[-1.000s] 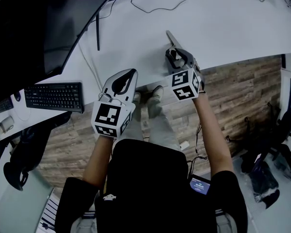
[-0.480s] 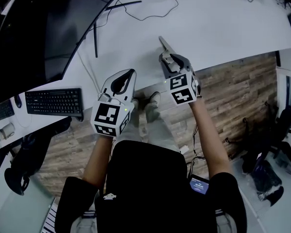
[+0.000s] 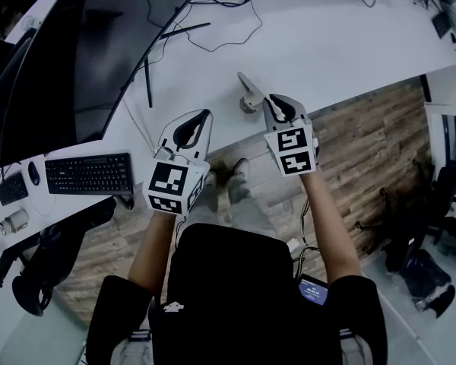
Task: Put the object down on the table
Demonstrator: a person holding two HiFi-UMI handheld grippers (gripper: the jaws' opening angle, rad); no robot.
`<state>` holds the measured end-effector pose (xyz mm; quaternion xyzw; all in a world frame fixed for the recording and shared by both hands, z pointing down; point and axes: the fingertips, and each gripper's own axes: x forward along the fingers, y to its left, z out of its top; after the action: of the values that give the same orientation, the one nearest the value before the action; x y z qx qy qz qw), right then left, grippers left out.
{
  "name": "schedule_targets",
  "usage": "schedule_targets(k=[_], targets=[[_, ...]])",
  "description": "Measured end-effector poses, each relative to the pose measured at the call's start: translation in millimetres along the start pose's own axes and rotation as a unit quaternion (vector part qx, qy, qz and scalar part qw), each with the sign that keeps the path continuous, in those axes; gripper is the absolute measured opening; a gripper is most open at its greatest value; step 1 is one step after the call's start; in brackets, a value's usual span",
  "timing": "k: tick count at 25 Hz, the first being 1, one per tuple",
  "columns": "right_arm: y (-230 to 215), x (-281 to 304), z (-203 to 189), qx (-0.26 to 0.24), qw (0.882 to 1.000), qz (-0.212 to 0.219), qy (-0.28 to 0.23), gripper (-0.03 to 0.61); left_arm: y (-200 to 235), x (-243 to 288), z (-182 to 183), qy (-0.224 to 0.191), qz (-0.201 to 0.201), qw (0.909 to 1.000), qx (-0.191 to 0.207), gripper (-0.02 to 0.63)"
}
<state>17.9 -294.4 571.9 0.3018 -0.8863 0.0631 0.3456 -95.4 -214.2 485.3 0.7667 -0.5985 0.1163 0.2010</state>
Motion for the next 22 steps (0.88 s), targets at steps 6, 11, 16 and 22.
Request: schedule_targets(k=[6,11,16,22], targets=[[-10,-36,30,0.025,0.999,-0.026,-0.038,0.038,-2,-7,26,-0.019,-0.002,0.9997,0.015,0.014],[-20,-72,56,0.053,0.994,-0.05,-0.082,0.025,-7,-13,47,-0.032,-0.008,0.9989,0.035,0.014],[-26,-112,85,0.071,0.987,-0.063,-0.128,0.025,-16,-21,70,-0.054,-0.014,0.9973,0.048,0.014],[-32,-151,111,0.073,0.979,-0.086,-0.169,0.025,-25,-31,96,-0.078,-0.022,0.9947,0.064,0.014]])
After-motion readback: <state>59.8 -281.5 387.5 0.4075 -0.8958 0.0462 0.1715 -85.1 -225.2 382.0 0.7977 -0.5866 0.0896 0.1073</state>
